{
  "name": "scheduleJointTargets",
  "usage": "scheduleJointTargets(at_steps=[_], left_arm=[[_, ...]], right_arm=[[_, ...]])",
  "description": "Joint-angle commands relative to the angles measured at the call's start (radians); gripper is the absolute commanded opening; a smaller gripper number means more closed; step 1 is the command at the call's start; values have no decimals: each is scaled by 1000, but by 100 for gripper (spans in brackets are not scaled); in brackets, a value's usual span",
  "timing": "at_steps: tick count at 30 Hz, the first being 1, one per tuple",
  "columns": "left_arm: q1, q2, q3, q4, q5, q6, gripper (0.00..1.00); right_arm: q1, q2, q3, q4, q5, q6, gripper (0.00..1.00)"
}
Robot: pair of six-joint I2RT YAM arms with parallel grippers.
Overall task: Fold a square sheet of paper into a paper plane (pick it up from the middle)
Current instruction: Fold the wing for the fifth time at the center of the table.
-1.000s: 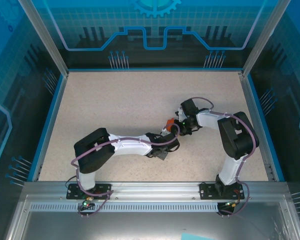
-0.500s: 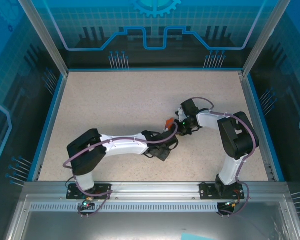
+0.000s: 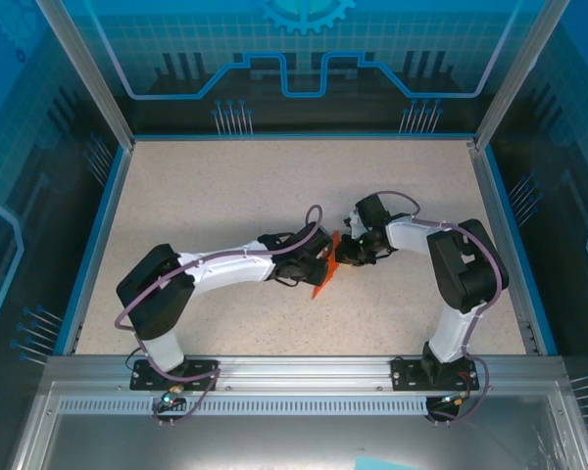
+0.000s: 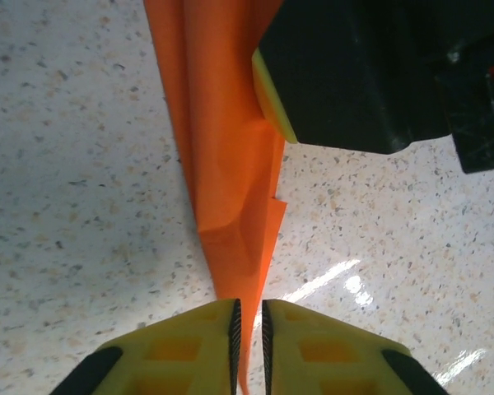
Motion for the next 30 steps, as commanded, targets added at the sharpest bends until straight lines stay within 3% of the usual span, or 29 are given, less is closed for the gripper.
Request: scheduleJointTargets(at_steps=[1, 30], left_arm=[[2, 44, -14, 22, 34, -10, 12], [2, 145, -54, 73, 121, -11, 8]], right_arm=[[2, 88, -61, -54, 120, -22, 13], [-7, 94, -73, -51, 116, -27, 13]])
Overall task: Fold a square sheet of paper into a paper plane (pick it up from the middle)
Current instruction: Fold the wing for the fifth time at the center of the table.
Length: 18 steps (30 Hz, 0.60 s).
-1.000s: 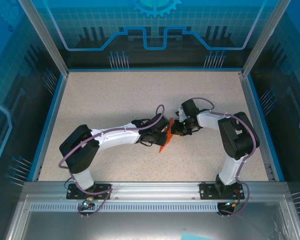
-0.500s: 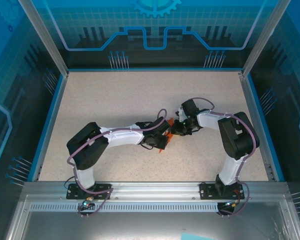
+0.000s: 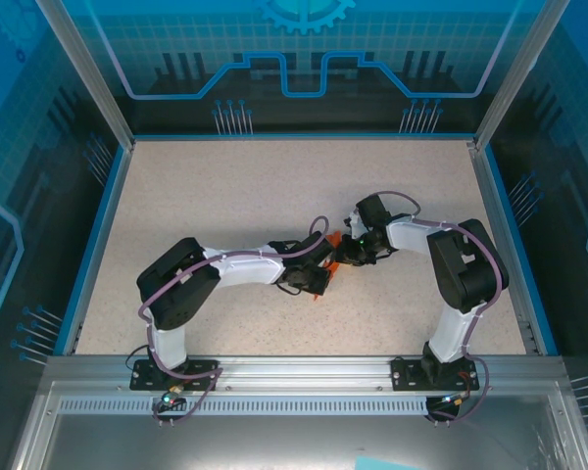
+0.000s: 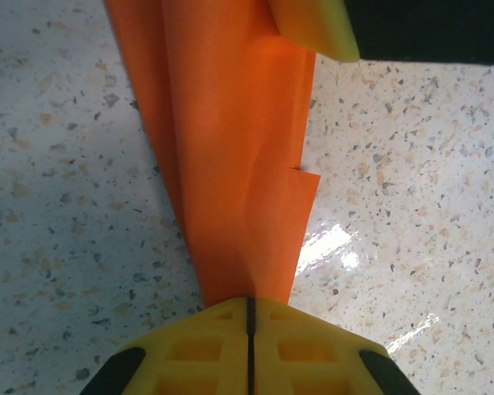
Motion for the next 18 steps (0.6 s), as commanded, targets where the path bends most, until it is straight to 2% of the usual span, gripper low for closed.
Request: scheduleJointTargets(at_steps=[1, 10, 18], left_arm=[[2, 35, -22, 3, 39, -7, 8], [2, 58, -52, 11, 35, 10, 8], [0, 52, -99, 48, 27, 43, 9]], right_arm=[[-3, 92, -68, -60, 126, -20, 14], [-7, 42, -63, -65, 101, -15, 14], [-21, -96, -71, -13, -72, 44, 17]])
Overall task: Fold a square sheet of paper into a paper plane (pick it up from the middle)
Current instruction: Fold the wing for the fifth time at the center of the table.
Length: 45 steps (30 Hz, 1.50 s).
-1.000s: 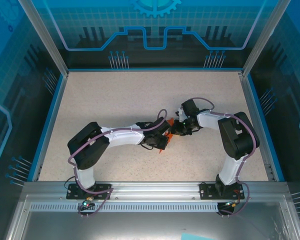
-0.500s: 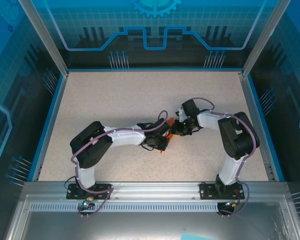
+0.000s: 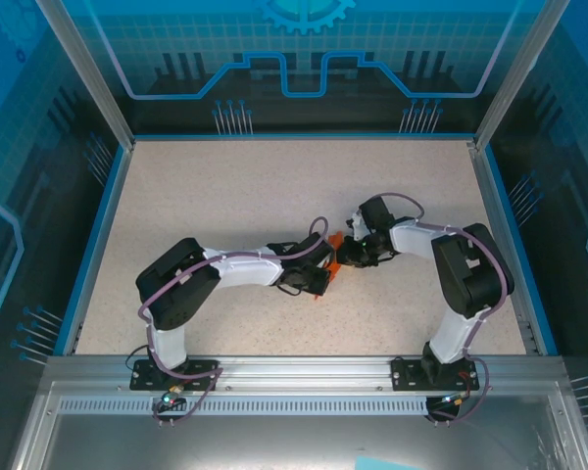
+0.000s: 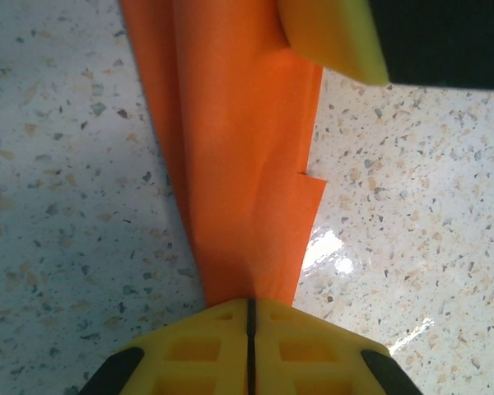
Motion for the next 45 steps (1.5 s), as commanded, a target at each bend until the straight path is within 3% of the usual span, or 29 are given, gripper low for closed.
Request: scheduleJointTargets(at_steps=[1, 9, 21, 25, 34, 45], left_arm=[[-2, 52, -67, -12, 16, 39, 9], [-3, 47, -92, 19, 14, 68, 8], [-2, 19, -125, 52, 24, 89, 9], [-3, 13, -134, 51, 25, 99, 9], [-3, -16, -128, 28, 42, 103, 11], [25, -190, -120, 19, 49, -18, 20]], right_arm=[[-14, -48, -22, -20, -86, 43, 17], [-3, -96, -18, 27, -178, 121, 18], [20, 73, 7, 180, -215, 197, 17], [20, 112, 15, 198, -181, 204, 17], [17, 140, 35, 53, 47, 158, 17], [17, 170, 30, 34, 88, 135, 16]])
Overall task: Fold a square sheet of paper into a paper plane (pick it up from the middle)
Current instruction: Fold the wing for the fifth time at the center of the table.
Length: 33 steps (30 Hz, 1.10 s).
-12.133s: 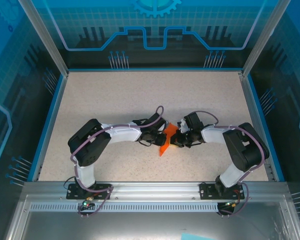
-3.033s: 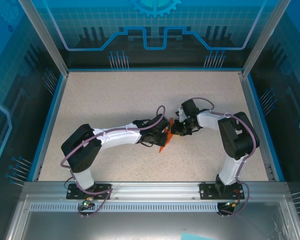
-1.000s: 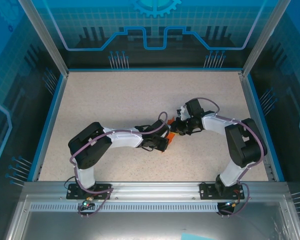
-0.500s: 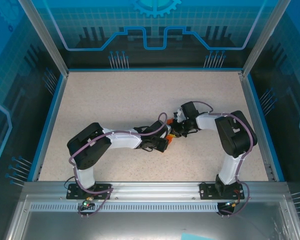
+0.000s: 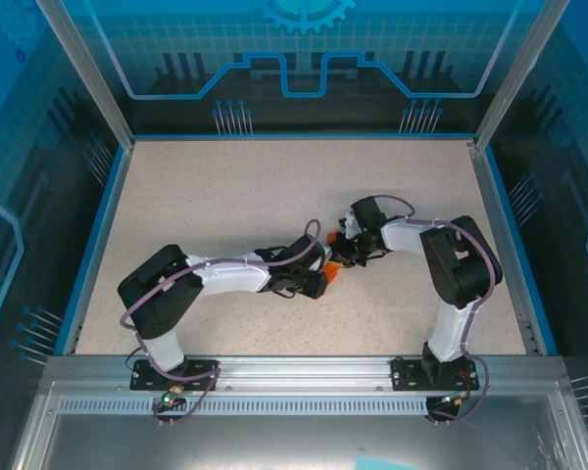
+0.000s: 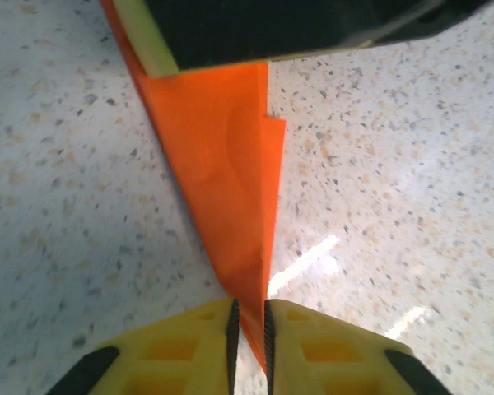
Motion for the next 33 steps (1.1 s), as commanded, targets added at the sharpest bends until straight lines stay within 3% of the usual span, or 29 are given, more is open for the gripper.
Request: scheduleJointTargets(at_steps=[1, 12, 33], left_arm=[[27, -70, -20, -37, 23, -82, 20], [27, -1, -73, 170, 108, -241, 12], [8, 93, -69, 137, 142, -180, 10]], right_arm=[[-13, 73, -23, -44, 185, -25, 16], [-16, 70, -45, -29, 185, -29, 15], [-29, 61, -54, -37, 183, -41, 15]])
